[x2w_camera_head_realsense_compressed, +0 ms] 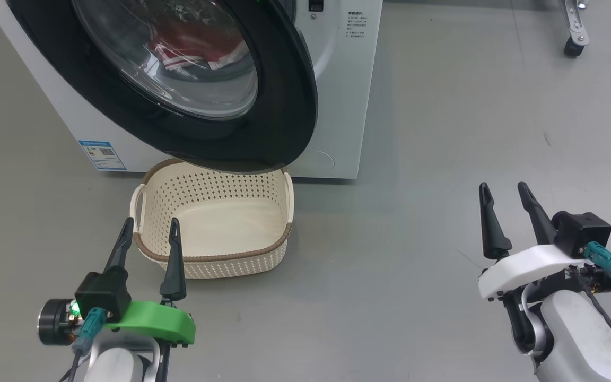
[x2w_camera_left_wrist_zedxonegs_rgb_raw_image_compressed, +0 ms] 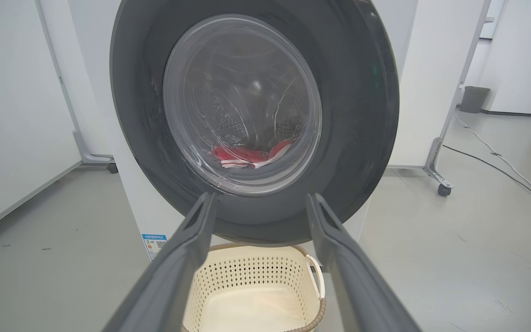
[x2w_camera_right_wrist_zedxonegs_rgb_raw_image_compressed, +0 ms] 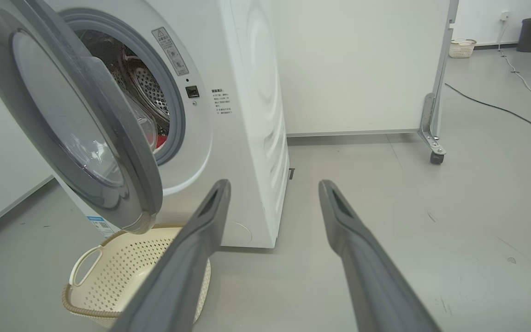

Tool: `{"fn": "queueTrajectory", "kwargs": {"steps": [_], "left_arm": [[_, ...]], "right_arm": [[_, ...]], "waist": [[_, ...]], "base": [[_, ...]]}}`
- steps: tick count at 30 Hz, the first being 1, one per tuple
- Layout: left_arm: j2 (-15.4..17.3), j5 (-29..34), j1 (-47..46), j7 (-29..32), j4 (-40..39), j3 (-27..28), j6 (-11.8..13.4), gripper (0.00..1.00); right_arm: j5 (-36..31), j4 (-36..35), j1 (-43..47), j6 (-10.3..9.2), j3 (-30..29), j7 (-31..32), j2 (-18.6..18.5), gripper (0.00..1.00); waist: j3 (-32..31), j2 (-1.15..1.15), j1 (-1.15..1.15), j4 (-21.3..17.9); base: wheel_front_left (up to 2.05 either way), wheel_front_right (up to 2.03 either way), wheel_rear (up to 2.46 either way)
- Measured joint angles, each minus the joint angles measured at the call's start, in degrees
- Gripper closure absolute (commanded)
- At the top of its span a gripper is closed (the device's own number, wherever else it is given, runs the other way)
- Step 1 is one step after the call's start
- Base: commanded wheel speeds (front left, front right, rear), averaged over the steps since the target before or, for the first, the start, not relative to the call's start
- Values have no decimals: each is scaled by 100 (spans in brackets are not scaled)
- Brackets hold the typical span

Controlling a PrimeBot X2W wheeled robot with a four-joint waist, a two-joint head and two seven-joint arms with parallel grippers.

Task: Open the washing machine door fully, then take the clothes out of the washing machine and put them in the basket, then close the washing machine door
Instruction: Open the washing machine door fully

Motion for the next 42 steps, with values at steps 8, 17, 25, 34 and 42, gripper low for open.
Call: {"fn": "queueTrajectory", "kwargs": {"steps": [8, 17, 25, 34, 42], "left_arm": [[-1, 38, 15, 0, -3, 2, -51, 0], [-5, 69, 59, 0, -2, 14, -101, 0], [-9, 71, 80, 0, -1, 40, -152, 0], [-12, 99, 82, 0, -1, 64, -158, 0], [-16, 121, 85, 0, -1, 78, -189, 0]], "right_arm": [[-231, -372, 317, -182, -113, 1, 115, 0], [-448, -759, 618, -244, -199, 1, 230, 0], [-597, -928, 797, -269, -232, 1, 265, 0], [-684, -1038, 942, -268, -252, 1, 279, 0], [-740, -1110, 990, -266, -309, 1, 292, 0]], "waist": [[13, 0, 0, -33], [12, 0, 0, -37], [5, 0, 0, -39], [24, 0, 0, -40], [16, 0, 0, -43]], "base": [[0, 0, 0], [0, 0, 0], [0, 0, 0], [0, 0, 0], [0, 0, 0]]}}
